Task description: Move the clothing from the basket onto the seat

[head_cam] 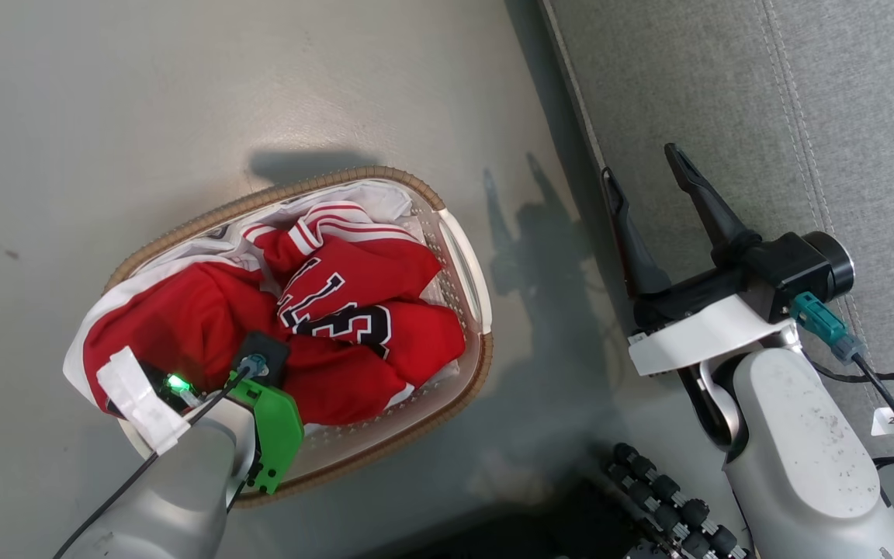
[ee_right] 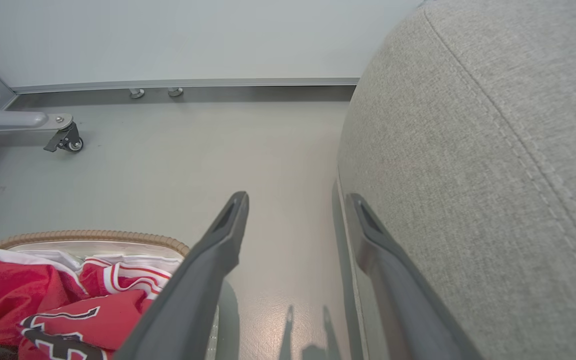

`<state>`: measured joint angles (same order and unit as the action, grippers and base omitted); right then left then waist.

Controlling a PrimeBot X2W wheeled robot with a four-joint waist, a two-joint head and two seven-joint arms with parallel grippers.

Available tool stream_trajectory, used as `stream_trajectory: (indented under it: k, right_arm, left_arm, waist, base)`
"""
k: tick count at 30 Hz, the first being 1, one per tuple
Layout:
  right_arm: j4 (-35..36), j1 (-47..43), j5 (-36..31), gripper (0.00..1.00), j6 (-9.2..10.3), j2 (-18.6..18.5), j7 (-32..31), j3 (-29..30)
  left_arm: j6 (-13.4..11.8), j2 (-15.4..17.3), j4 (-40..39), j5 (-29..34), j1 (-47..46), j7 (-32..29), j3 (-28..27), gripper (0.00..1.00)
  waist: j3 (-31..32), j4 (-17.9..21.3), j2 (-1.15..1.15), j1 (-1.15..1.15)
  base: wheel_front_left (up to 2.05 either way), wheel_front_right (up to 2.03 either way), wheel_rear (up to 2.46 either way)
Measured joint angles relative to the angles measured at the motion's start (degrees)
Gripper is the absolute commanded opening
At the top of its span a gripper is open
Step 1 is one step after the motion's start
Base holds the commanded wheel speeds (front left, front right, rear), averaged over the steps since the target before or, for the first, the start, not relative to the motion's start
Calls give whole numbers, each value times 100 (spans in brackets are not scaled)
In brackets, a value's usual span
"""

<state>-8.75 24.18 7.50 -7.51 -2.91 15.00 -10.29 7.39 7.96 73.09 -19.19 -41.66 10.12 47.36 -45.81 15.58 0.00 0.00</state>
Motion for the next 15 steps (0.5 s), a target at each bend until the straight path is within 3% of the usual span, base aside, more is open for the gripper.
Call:
stream_trajectory:
  k: [8,15]
  right_arm:
    - [-99,7,27,100,0,4,0,3]
    - [-279,-141,60,100,0,5,1,-12]
  left_arm:
    - [0,-20,-53,-272,163,366,66,0]
    - [-10,-86,-762,-382,447,482,-102,0]
  waist:
    - [302,28,0,0]
    - [878,-26,0,0]
  base:
    - [0,0,0]
    - [0,0,0]
